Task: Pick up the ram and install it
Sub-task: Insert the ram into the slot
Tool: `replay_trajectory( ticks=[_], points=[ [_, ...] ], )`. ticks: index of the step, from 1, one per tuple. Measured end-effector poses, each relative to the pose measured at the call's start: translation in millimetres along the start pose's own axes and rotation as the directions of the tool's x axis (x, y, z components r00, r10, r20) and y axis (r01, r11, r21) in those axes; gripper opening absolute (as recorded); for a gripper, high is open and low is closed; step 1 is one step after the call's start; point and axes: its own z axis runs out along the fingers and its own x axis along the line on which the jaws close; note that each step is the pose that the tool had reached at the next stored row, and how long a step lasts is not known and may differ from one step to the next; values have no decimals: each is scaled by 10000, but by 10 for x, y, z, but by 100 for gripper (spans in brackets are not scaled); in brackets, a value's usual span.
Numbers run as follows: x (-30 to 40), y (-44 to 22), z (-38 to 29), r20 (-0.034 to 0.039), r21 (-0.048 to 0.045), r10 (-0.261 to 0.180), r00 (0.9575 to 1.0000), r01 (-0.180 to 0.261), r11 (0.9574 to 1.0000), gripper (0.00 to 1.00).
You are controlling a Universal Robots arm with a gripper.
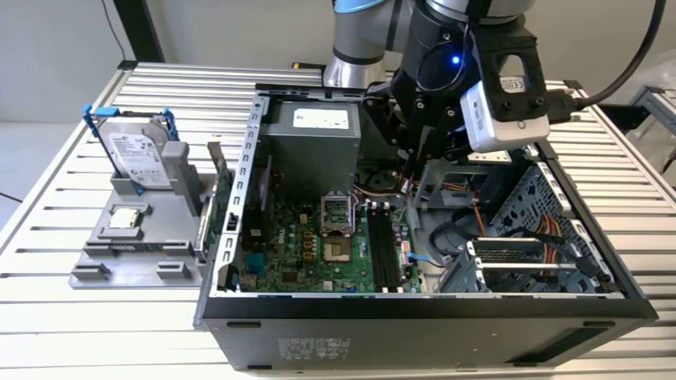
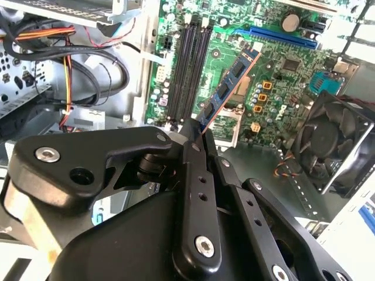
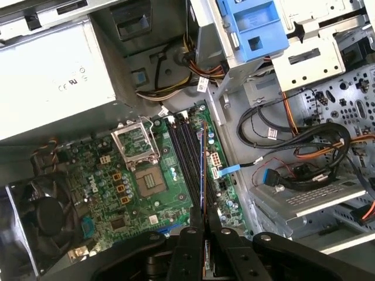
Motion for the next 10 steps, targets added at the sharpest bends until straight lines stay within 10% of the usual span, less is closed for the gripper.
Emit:
replay_trajectory(
  ticks=[10],
  points=[
    [0, 0, 2, -16, -3, -307, 9995, 307, 9995, 0]
  ],
)
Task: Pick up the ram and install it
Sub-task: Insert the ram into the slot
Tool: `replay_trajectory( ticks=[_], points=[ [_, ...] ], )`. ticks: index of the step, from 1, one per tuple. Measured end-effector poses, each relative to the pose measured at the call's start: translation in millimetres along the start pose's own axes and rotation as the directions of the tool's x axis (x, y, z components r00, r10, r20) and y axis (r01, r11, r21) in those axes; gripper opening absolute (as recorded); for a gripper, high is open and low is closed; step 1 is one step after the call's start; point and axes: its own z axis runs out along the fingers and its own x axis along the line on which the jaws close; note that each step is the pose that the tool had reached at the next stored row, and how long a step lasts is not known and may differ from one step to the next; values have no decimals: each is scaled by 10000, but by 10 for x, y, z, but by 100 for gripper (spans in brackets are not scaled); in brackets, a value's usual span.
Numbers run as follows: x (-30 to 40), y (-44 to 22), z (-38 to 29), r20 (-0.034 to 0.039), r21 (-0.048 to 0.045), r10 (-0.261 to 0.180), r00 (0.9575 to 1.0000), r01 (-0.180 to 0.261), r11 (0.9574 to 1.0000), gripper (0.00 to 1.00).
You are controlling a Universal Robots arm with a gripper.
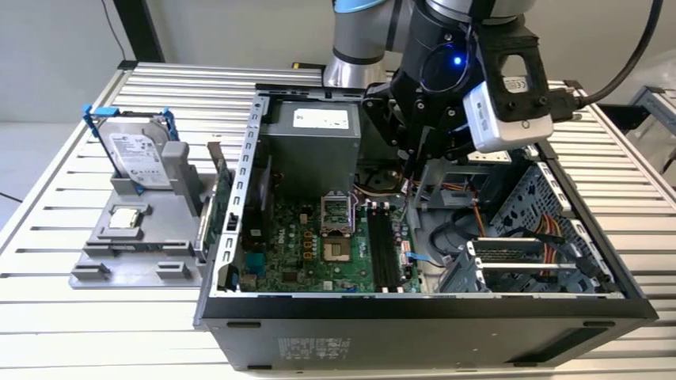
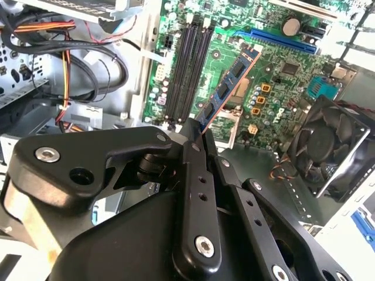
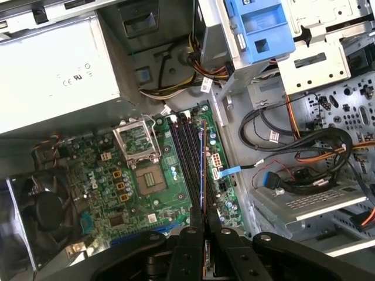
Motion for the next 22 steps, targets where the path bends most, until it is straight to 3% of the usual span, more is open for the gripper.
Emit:
replay_trajectory(
  ticks=[22],
  points=[
    [3, 10, 3, -6, 12, -207, 9998, 207, 9998, 0]
  ],
)
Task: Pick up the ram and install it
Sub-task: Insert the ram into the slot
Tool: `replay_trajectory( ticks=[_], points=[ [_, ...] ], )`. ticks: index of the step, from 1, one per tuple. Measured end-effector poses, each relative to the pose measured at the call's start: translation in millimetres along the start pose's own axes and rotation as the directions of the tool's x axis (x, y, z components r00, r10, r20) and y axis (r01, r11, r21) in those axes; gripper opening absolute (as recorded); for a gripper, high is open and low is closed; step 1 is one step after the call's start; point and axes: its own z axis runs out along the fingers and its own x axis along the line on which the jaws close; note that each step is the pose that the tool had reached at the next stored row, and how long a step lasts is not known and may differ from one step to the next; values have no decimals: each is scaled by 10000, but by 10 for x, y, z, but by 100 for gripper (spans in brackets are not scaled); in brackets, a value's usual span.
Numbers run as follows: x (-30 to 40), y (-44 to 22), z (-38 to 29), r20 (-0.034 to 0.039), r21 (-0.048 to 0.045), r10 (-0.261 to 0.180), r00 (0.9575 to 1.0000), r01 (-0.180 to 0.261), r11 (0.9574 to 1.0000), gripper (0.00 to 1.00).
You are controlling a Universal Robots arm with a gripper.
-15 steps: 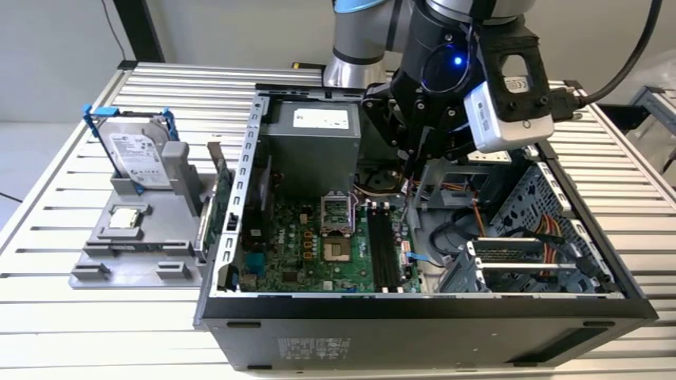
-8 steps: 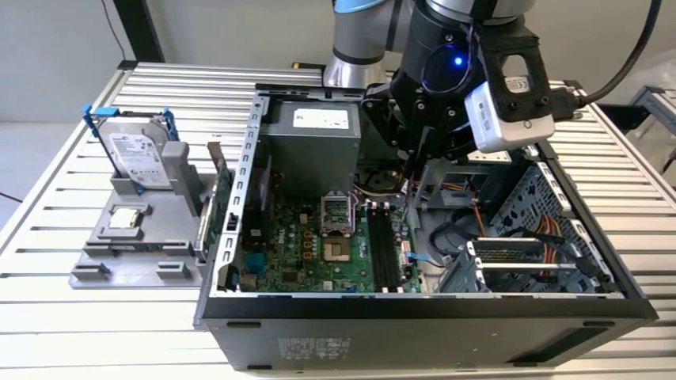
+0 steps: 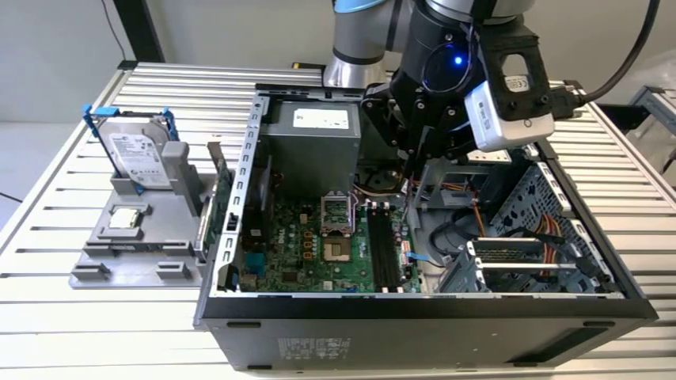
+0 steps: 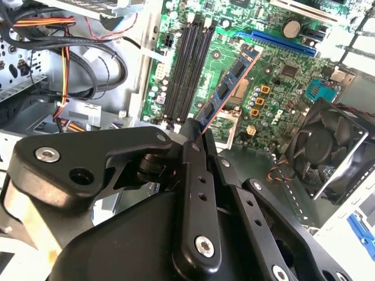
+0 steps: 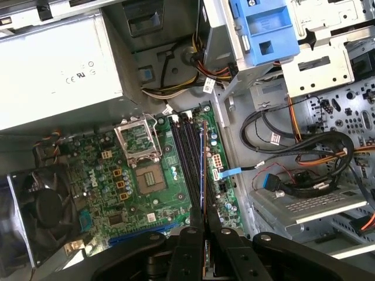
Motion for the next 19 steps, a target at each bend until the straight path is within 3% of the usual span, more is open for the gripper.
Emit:
replay_trajectory(
  ticks=[13, 16, 19],
  points=[
    [-17, 4, 25, -2, -1, -64, 10000, 64, 10000, 0],
    [-21, 4, 51, -25, -5, -510, 9987, 510, 9987, 0],
    [-22, 3, 78, -51, -12, -1042, 9945, 1042, 9946, 0]
  ],
)
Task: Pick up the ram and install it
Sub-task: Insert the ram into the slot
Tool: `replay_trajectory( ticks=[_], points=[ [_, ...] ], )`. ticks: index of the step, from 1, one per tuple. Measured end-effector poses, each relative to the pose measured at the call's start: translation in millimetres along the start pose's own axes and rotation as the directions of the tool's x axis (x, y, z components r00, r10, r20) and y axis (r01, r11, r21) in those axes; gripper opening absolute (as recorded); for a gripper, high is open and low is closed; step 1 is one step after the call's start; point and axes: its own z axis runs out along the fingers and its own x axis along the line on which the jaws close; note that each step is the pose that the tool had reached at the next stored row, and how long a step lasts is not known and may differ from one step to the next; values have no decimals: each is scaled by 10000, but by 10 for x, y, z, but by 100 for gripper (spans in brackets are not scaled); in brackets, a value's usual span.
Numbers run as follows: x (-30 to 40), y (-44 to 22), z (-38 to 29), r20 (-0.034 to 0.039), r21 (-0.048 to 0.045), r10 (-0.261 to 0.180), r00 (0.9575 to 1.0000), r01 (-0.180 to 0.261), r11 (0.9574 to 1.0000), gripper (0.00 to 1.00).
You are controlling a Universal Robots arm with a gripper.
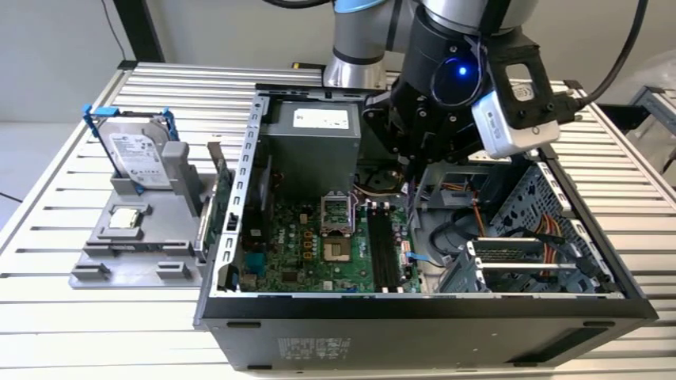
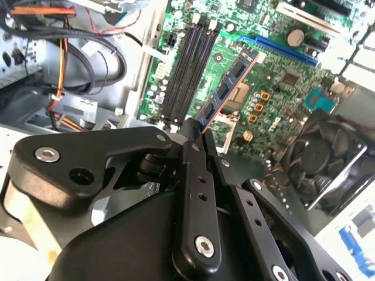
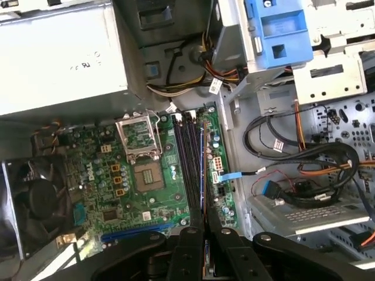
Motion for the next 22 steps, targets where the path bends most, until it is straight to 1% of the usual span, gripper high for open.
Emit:
replay_trajectory(
  ticks=[1, 6, 13, 18, 22],
  points=[
    [0, 0, 2, -3, 2, -75, 10000, 75, 10000, 0],
    [-1, 0, 9, 7, -3, -82, 10000, 82, 10000, 0],
    [-26, 11, 77, 4, -5, -143, 9999, 143, 9999, 0],
    [-42, 23, 107, -23, -61, -223, 9997, 223, 9997, 0],
    [-48, 32, 137, -41, -88, -503, 9987, 502, 9987, 0]
  ],
)
